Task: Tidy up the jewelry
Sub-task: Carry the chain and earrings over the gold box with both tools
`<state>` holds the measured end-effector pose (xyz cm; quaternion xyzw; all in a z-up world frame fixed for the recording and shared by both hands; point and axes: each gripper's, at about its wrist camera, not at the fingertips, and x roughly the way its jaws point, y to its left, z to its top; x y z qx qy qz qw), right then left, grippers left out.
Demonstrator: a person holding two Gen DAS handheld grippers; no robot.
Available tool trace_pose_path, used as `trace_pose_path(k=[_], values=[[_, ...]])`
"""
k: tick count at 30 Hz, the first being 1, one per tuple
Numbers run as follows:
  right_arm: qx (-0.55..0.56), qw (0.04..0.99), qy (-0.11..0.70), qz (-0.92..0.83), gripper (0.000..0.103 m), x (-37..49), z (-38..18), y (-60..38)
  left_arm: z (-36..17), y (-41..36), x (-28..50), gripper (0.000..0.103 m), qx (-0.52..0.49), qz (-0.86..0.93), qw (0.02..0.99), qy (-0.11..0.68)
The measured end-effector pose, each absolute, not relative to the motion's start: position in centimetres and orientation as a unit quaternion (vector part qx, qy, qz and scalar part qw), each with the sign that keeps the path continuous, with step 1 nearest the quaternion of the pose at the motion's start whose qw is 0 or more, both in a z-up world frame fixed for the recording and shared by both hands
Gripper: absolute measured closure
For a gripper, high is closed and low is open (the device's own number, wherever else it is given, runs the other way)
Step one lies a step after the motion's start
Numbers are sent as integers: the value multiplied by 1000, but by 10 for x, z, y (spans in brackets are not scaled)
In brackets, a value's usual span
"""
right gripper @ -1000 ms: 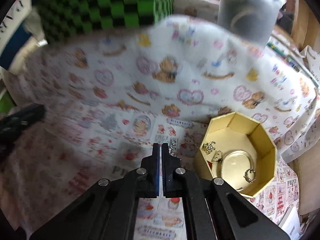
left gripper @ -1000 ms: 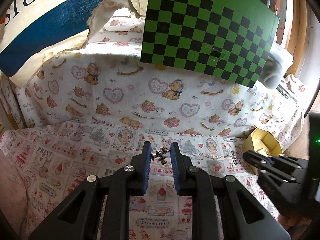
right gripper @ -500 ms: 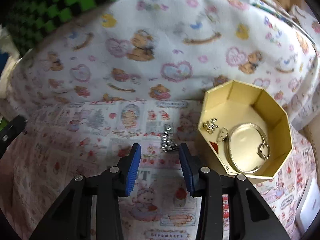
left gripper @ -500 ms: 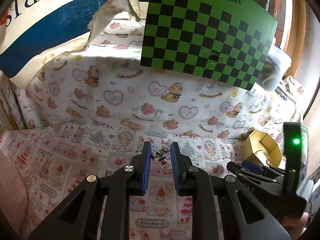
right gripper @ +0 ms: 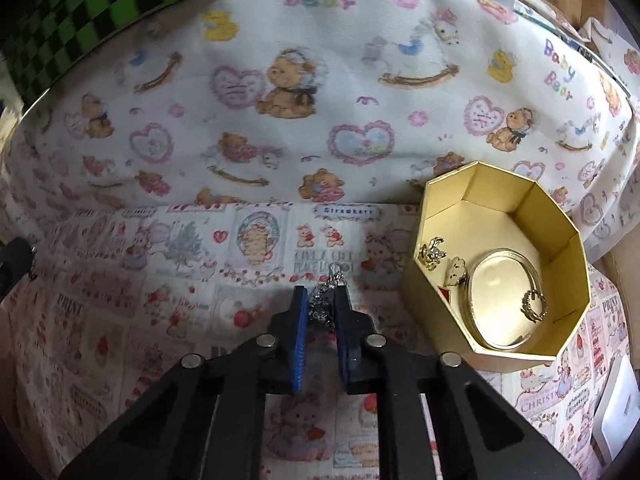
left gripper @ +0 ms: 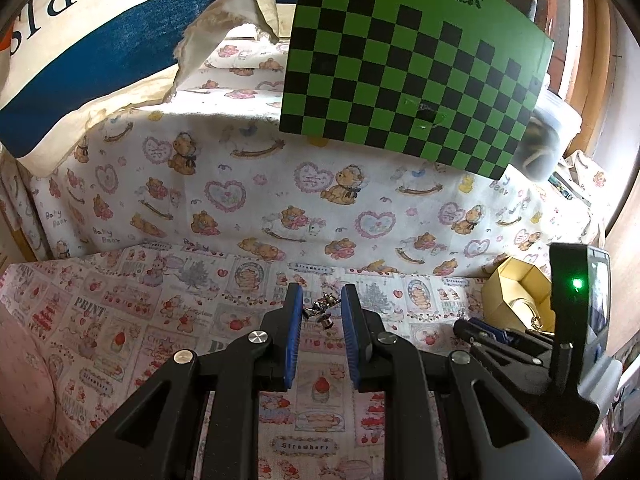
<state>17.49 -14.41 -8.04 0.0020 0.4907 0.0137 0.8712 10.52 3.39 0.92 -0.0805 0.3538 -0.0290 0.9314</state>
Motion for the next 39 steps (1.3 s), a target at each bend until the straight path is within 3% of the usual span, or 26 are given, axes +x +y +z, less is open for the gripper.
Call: trace_pose_path(k=[20,34,39], values=[[16,932,355,74,91,75,47,-182,30,18,86,84,-75,-58,941,326],[87,959,268,31,91,85,41,-267,71,-26,77,84,-81,-137,934,319],[120,951,282,38,91,97,18,-294,73,-73,99,84,-50,-159,927,335]])
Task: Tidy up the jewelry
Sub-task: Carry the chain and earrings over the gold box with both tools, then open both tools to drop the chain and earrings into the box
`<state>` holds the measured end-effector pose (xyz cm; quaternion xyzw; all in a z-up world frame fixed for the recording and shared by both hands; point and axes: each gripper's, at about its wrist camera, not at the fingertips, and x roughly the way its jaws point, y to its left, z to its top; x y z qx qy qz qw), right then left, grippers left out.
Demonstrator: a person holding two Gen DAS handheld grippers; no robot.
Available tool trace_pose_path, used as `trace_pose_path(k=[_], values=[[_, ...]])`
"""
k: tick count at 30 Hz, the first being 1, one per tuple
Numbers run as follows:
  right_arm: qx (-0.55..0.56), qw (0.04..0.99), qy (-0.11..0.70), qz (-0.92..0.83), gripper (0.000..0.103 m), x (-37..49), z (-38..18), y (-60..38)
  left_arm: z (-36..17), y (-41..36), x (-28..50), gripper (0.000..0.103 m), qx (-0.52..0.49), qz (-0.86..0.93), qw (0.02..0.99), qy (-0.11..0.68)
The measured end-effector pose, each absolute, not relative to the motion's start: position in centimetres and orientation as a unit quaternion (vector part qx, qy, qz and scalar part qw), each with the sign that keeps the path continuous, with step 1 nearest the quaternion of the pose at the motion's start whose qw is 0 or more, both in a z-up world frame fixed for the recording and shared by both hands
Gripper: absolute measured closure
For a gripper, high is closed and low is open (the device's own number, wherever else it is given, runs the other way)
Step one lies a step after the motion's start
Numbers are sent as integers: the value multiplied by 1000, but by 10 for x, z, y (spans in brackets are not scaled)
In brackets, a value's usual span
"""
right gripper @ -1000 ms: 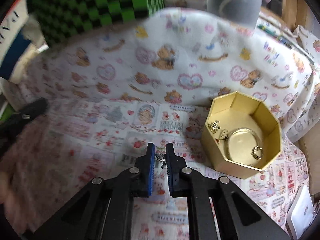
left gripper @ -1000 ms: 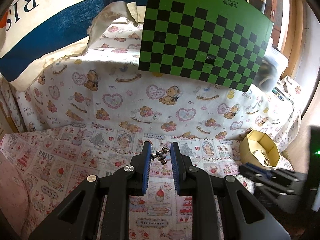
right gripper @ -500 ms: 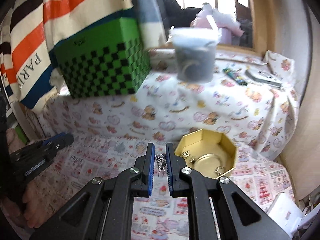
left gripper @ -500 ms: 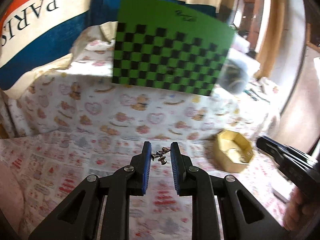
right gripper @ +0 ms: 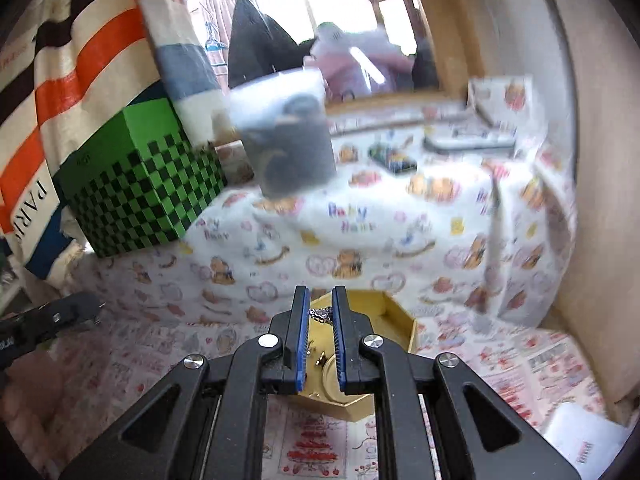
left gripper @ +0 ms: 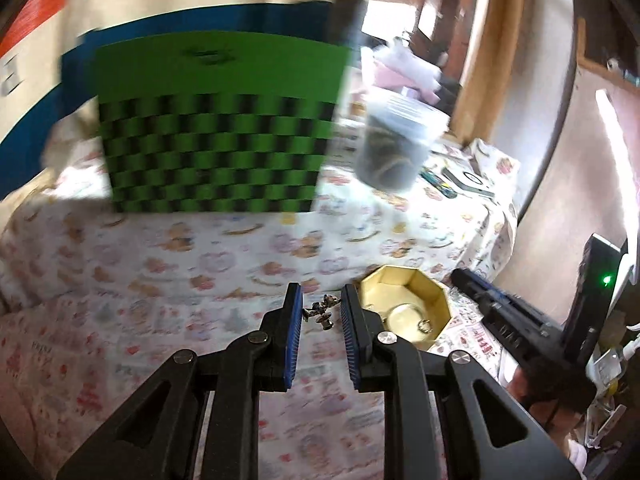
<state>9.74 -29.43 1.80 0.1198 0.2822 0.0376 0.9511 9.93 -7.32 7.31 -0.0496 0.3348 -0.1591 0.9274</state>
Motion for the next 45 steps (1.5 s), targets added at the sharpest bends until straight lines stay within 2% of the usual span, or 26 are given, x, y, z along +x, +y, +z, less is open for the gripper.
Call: trace_pose_path(k=[12,18,24,26,28,31,33,35,45], values=[[230,916,318,75,91,122,-11,-350,38,-178,148,84,-2,-177,908,380],[228,911,336,78,91,130,-22,-350,2,-193,169,84,-29,-175,887,427],[237,907,340,70,91,132,-24,-351,-15,-199,172,84,-14,-159,887,434],[238,908,339,69,91,132,-23,-351,-14,-200,172,80,-12,-157,889,430],[236,907,341,70,91,131,-24,-350,-11,-196,170,67,-13,-152,892,425],[232,907,345,73,91,130,-23,-348,-6,-186,167,63,-11,-146,897,418],[224,906,348,83,91,130,-22,-343,0,-178,160,53,-6,-137,904,406],[211,908,353,84,91,132,-23,-336,7,-168,152,37,-1,-128,912,390],[174,908,375,72,91,136,-29,-323,23,-123,129,19,9,-77,934,350]])
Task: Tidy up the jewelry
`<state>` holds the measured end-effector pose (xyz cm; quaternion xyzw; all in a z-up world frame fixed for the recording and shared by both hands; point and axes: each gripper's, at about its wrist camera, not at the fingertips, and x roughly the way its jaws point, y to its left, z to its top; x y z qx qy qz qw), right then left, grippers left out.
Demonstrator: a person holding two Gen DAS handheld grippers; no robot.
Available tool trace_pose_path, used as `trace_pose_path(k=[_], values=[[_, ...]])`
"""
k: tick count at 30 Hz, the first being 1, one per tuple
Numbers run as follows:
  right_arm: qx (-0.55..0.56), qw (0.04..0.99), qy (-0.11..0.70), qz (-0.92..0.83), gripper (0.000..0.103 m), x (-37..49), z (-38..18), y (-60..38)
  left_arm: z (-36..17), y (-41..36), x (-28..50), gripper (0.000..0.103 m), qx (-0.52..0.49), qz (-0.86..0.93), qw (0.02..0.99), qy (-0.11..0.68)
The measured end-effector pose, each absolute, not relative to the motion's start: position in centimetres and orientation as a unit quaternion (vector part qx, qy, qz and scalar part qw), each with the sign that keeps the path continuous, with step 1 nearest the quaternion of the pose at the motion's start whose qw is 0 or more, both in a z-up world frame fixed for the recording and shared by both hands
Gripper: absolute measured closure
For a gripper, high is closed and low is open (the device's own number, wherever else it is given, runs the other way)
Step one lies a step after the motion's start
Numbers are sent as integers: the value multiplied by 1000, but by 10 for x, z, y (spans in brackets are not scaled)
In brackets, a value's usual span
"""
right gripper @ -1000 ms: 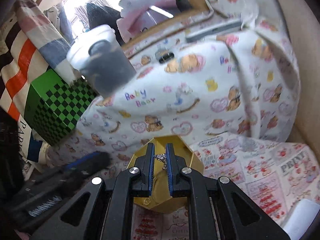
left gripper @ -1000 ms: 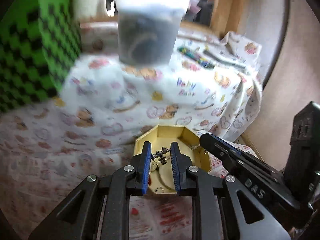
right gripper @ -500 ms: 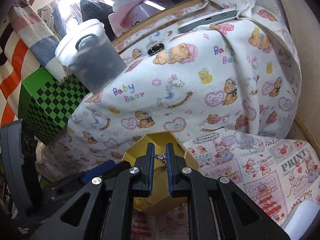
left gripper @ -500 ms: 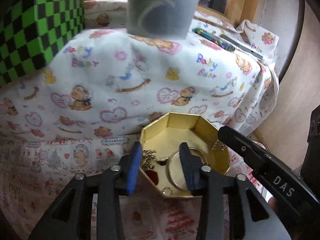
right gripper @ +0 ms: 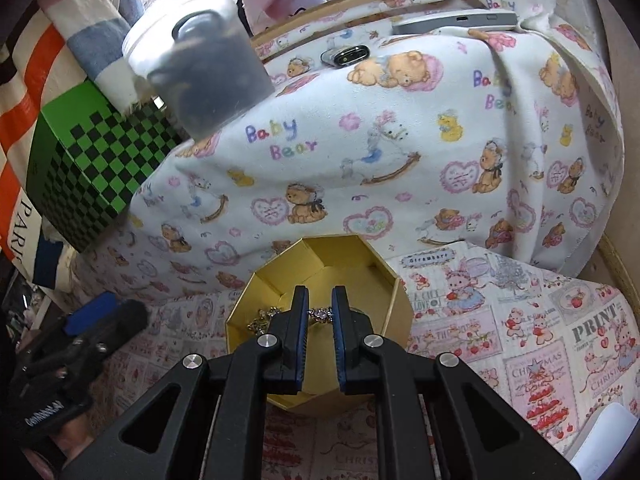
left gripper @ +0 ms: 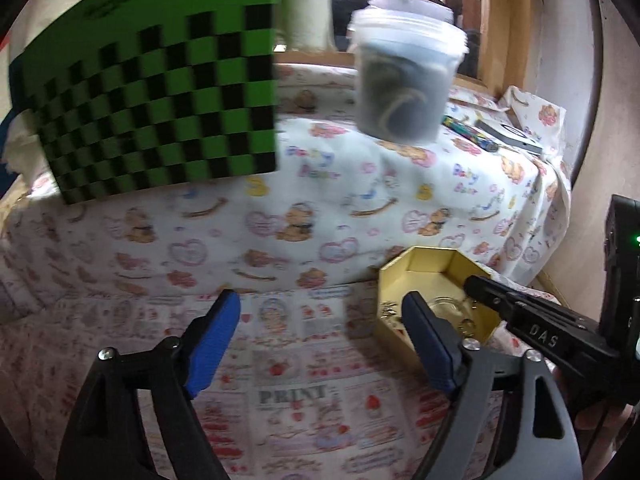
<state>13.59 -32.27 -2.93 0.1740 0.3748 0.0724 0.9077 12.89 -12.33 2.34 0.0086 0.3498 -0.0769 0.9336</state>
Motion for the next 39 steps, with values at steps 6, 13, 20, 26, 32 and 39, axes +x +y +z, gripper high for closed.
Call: trace_pose_path(k=[6,13,20,26,32,39], values=[[163,910,374,79,91,134,-29,-315,21,-103,124,17,17,-45,940,339],[150,917,360,82,73,130,-23,-311,25,-89,105,11,24,-44,949,311],[111,941,317,50,52,112,0,-309,37,-78,80,1,48,-39,967,248],[54,962,264,30,20,92,17,-286,43,-61,73,1,27,-35,974,222],[58,962,258,63,11,80,17,-262,37,-43,65,1,21,-31,981,192],[24,971,233,47,9,72,7,-234,20,-28,56,1,21,-11,985,172]])
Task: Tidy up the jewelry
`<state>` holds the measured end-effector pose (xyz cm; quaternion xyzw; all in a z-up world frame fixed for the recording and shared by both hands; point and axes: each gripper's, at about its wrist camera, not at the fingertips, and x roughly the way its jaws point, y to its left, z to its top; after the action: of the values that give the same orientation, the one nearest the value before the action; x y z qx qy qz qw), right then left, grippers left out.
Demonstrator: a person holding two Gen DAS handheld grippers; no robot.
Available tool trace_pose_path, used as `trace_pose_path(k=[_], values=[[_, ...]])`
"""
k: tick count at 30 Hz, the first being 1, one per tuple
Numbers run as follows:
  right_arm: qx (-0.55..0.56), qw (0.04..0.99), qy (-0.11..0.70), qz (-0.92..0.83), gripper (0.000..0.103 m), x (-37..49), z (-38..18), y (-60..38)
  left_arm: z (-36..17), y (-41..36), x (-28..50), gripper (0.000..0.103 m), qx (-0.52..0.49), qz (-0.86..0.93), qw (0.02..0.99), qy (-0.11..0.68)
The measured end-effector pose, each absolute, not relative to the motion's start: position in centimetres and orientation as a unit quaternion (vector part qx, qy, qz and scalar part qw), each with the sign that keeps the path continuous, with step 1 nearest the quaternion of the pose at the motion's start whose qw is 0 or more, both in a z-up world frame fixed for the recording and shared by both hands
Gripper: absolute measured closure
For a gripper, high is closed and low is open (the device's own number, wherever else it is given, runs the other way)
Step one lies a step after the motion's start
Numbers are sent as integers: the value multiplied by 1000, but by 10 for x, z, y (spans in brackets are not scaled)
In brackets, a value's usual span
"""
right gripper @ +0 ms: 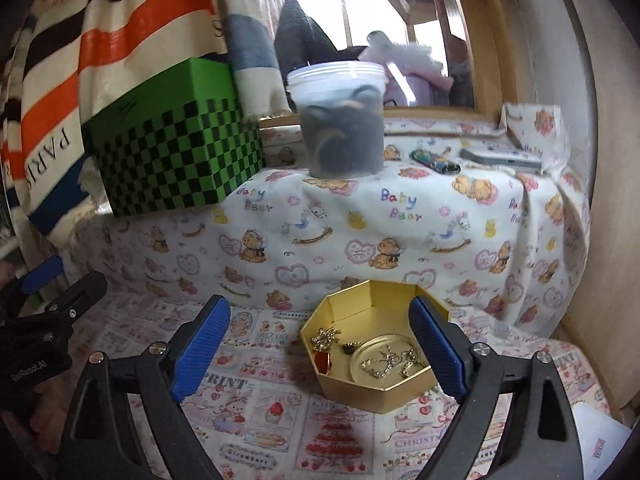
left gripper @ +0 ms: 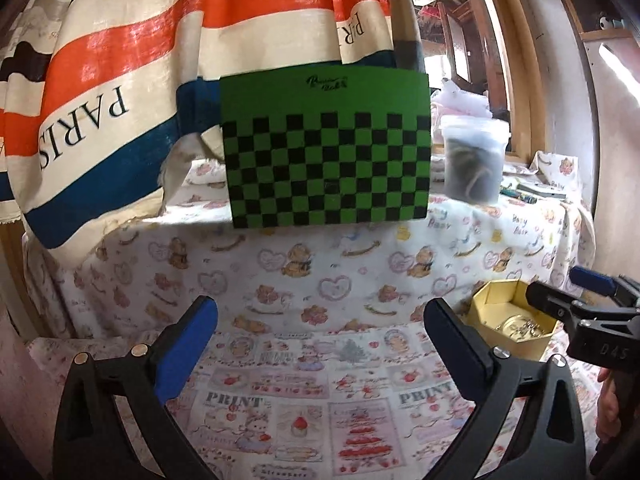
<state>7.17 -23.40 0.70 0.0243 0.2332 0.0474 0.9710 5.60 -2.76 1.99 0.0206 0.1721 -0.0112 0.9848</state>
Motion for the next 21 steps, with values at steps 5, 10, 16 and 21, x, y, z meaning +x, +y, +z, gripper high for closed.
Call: trace_pose_path(k=[5,10,16,21], values=[[19,978,205,41,0,66,7,-231,9,-25,57,1,17,-7,985,173],[14,978,206,29,0,68,0,-230,6,-26,56,1,20,2,986,166],[7,982,188,6,0,62,0,-230,7,-25,52,1,7,7,987,158],[-15,986,166,2,0,53,3,-222,8,-20,51,1,-2,22,988,155]])
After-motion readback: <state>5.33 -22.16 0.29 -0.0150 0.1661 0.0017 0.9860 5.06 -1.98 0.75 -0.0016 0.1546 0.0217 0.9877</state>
